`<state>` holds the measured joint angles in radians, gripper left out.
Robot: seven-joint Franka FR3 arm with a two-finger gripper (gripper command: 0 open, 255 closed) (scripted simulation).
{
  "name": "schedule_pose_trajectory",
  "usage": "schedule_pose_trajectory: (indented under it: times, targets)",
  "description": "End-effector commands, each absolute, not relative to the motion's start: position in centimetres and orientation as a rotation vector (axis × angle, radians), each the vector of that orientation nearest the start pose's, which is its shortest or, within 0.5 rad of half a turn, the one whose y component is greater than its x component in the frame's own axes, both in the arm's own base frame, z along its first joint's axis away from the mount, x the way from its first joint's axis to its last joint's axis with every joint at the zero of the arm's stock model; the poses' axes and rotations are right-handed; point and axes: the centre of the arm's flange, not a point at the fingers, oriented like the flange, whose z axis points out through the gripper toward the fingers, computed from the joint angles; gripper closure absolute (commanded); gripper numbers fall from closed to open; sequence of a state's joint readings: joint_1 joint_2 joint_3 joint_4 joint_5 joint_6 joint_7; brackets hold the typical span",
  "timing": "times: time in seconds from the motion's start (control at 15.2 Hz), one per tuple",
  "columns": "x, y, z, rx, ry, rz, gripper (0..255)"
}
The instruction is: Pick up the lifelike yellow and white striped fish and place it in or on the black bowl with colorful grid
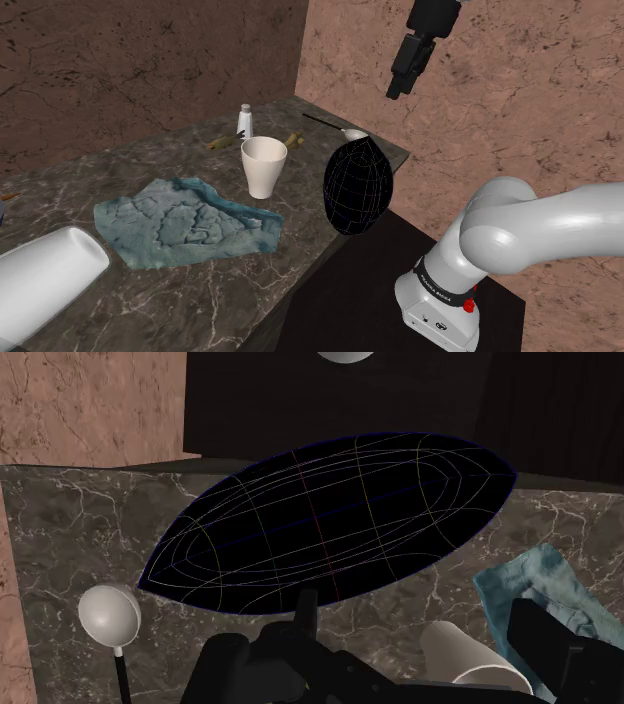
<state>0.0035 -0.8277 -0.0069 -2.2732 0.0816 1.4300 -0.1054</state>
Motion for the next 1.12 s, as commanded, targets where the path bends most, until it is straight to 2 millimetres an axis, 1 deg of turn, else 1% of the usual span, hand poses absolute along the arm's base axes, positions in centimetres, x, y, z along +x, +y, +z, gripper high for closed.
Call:
schedule_pose_trajectory:
  times: [0.0,0.26,0.53,0.79,1.06]
  targets:
    - [28.0,0.8,62.9,-3.050,-0.176,0.017,0]
    - [32.6,-0.1,60.5,-3.041,-0.391,0.021,0]
    - [37.4,-0.3,58.0,-3.017,-0.607,0.025,0]
    - [42.1,0.1,55.5,-2.978,-0.821,0.028,0]
    - [46.7,1.1,53.1,-2.925,-1.032,0.032,0]
